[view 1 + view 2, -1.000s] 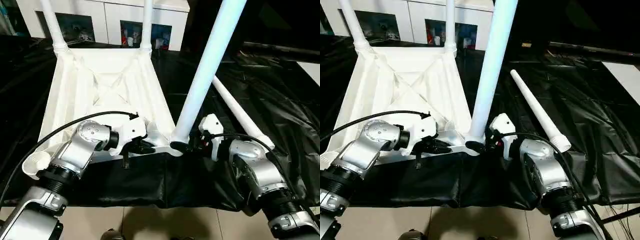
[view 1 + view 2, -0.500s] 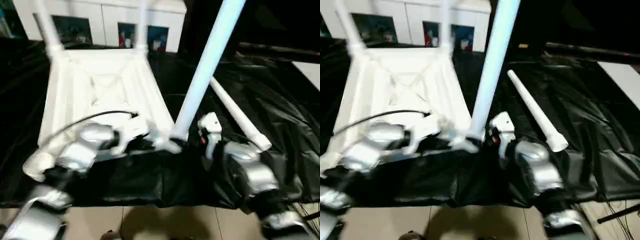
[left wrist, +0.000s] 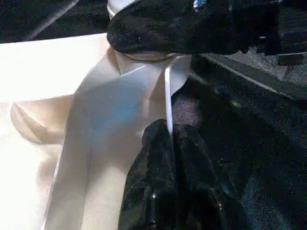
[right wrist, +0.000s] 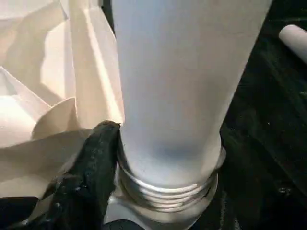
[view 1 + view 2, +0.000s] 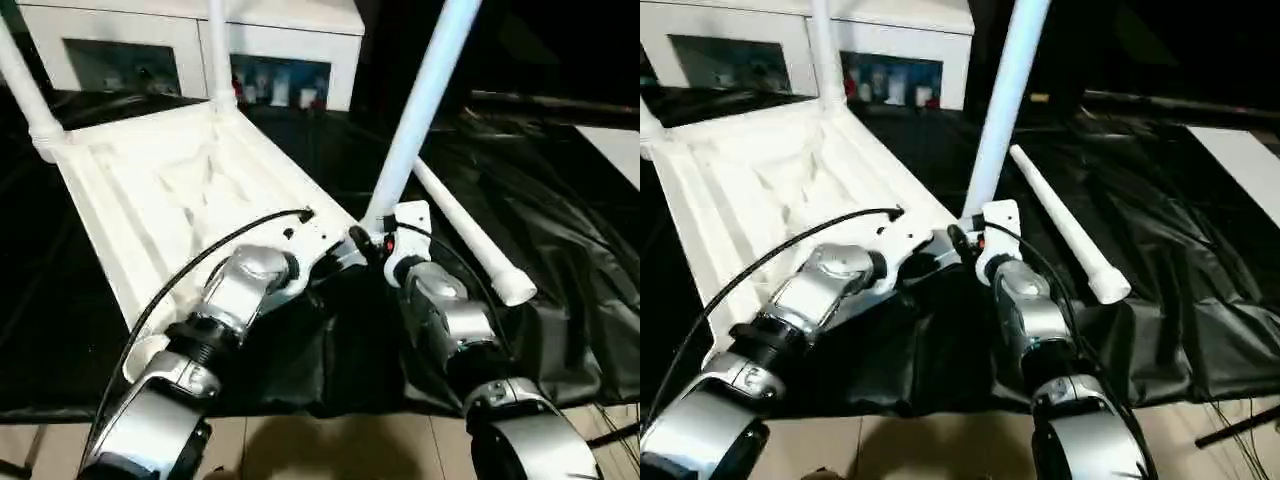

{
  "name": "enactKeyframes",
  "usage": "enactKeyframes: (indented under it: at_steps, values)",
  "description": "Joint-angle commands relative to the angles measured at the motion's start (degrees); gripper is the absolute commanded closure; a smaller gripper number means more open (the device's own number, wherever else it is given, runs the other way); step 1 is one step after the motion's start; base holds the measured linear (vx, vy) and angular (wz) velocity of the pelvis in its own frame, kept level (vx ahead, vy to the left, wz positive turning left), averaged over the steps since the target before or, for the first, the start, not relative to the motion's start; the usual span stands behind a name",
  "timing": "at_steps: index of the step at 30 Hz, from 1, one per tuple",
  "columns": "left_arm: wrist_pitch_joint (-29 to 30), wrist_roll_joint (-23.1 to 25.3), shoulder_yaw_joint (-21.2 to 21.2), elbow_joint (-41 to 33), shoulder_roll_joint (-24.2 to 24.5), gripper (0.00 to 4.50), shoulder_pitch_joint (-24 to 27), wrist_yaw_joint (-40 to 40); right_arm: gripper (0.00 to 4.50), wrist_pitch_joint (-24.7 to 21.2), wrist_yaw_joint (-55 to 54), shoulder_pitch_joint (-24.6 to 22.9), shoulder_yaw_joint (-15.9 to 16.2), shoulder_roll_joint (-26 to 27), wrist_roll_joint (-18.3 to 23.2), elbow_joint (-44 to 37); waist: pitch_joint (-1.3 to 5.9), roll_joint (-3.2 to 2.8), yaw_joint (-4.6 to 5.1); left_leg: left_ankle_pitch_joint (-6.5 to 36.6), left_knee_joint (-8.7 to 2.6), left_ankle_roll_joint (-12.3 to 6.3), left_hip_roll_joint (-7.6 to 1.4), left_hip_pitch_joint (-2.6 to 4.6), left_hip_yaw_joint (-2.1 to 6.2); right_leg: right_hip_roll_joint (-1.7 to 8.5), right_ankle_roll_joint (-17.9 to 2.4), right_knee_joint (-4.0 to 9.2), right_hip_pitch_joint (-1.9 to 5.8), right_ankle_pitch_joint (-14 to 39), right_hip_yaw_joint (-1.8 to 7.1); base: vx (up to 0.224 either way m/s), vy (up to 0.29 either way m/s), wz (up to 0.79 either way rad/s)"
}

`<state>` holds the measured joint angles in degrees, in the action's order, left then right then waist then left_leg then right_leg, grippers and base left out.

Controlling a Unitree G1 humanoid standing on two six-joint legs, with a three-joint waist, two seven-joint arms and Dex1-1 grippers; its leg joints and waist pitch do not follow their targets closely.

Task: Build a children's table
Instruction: Rotate leg to tighten

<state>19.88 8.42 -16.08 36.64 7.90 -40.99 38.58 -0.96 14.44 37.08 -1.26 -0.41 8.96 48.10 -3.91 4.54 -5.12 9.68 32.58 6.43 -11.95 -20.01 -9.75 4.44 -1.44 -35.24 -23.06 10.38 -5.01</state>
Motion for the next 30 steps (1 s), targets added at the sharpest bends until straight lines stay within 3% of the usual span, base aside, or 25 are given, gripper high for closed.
enactKeyframes:
  at_steps: [1,2,3,6,10,15,20,24,25,30]
  values:
    - [-0.73,-0.60,0.67,1.81,0.02,4.50,0.76,-1.05,1.06,-0.68,4.30,-1.61,1.34,1.04,0.91,0.64,3.35,-0.13,-0.09,11.30,-3.46,-3.58,-1.02,-0.27,0.00,3.82,-7.92,4.72,2.93,15.01,3.00,0.000,0.000,0.00]
    - [-1.57,-0.64,0.37,1.48,0.69,4.50,0.87,0.27,0.95,-0.30,5.68,-2.00,1.84,0.13,0.40,-0.06,3.26,0.29,-0.01,11.58,-3.48,-3.57,-1.00,-0.34,-0.05,3.78,-7.54,4.90,2.90,16.08,2.99,0.000,0.000,0.00]
    - [-4.62,-0.67,-0.66,0.44,2.13,4.50,1.36,3.46,0.86,0.31,8.11,-2.82,2.99,-1.85,-0.59,-1.26,3.28,0.07,0.04,11.63,-3.57,-3.44,-1.04,-0.43,0.05,3.81,-7.30,4.90,2.98,17.02,2.99,0.000,0.000,0.00]
    - [-6.28,-1.65,-1.50,-1.68,3.79,4.50,2.44,8.24,0.78,0.63,12.09,-4.16,4.42,-4.45,-1.13,-3.37,3.30,0.12,-0.12,11.47,-3.47,-3.61,-1.09,-0.34,0.00,3.94,-7.15,5.09,2.85,17.21,3.09,0.000,0.000,0.00]
    - [-9.91,-2.88,-3.20,-6.07,9.14,4.50,4.83,17.36,0.78,-1.21,25.07,-8.79,6.97,-10.92,0.20,-11.66,3.16,-0.13,-0.49,11.27,-3.62,-4.60,-1.33,-0.30,0.02,3.87,-7.62,5.11,2.99,16.37,3.13,0.000,0.000,0.00]
    - [-12.48,-7.18,-4.65,-12.41,15.06,4.50,8.34,30.64,0.78,-2.69,35.04,-12.13,8.01,-16.39,2.76,-18.74,3.27,-0.55,-0.44,10.70,-3.69,-4.57,-1.69,-0.05,0.01,3.84,-10.37,4.36,2.71,11.76,3.14,0.000,0.000,0.00]
    - [-12.07,-9.17,-4.16,-14.69,16.16,4.50,9.26,33.73,0.78,-3.09,39.98,-13.16,9.33,-18.10,3.86,-21.59,3.41,-0.41,-0.72,8.98,-3.53,-4.93,-1.72,-0.02,-0.19,3.70,-12.45,3.72,2.82,6.89,3.18,0.000,0.000,0.00]
    - [-12.37,-9.39,-3.98,-14.61,16.26,4.50,9.36,34.14,0.78,-2.92,41.64,-13.48,9.97,-17.75,3.57,-22.37,3.45,-0.16,-1.04,8.88,-3.48,-4.63,-1.62,-0.10,-0.23,3.97,-11.88,3.84,3.04,8.27,3.25,0.000,0.000,0.00]
    - [-12.56,-9.38,-3.90,-14.56,16.34,4.50,9.42,34.36,1.03,-3.09,41.93,-13.51,10.07,-17.48,3.41,-22.42,3.39,-0.27,-1.12,9.03,-3.52,-4.43,-1.61,-0.08,-0.21,3.95,-11.69,3.88,2.95,8.92,3.25,0.000,0.000,0.00]
    - [-12.39,-9.56,-3.82,-15.03,16.67,4.50,9.77,34.93,1.41,-3.49,43.01,-13.90,10.66,-17.56,3.72,-23.00,3.49,-0.15,-1.15,9.07,-3.52,-3.95,-1.62,-0.11,-0.15,3.96,-11.02,3.88,3.01,9.73,3.24,0.000,0.000,0.00]
